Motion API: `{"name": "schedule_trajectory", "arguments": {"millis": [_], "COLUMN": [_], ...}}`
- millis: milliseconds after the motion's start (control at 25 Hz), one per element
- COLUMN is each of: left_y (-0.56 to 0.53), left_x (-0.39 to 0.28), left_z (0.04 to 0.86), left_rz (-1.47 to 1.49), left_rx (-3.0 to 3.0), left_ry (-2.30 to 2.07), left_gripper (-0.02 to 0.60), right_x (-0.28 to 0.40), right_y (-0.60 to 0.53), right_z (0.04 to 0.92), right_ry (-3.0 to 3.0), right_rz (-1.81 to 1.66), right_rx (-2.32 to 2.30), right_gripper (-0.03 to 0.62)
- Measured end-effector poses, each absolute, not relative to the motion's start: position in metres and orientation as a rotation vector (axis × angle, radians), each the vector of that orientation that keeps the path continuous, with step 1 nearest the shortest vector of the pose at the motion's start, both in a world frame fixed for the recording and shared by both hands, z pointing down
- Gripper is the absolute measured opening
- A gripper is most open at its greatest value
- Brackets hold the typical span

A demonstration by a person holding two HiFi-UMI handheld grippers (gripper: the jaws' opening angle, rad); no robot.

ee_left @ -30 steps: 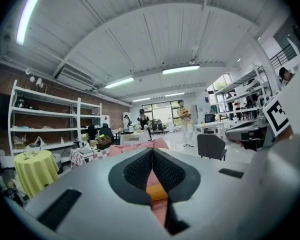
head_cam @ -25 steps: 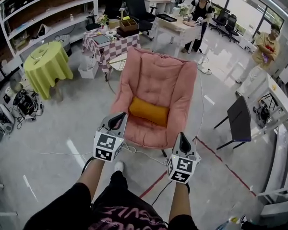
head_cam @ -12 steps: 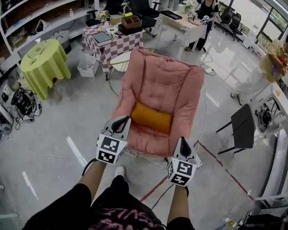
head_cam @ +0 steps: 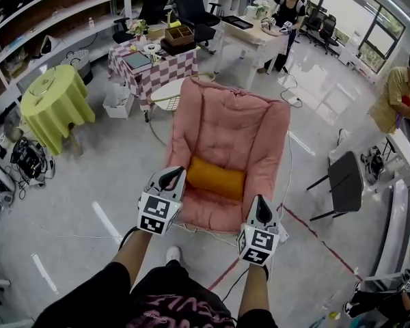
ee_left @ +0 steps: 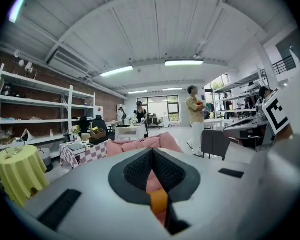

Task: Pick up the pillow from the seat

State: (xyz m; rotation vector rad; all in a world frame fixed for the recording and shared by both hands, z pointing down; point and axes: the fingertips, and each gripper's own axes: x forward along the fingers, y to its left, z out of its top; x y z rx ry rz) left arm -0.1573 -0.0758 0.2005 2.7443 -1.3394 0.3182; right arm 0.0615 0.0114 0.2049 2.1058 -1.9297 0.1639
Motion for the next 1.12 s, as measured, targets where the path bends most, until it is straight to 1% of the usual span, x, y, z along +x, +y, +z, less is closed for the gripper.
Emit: {"name": "schedule_trajectory", "arguments": {"millis": [560, 1120], "left_y": [-0.133, -0.144], "left_x": [-0.161, -0.157], "left_z": [0.202, 0.193], "left_rz": [0.302, 0.260], "left_rx": [2.791, 2.828], "left_ry": [-1.214, -1.146], "left_gripper": [0.009, 0.009], "right_x": [0.047, 0.045], "right_y": [-0.029, -0.030], "right_z": [0.194, 0.181], "right_ry": [-1.841, -1.796], "right_rz": [0.147, 0.133], "right_rx": [2.175, 2.209], "right_gripper": [0.020, 0.020]}}
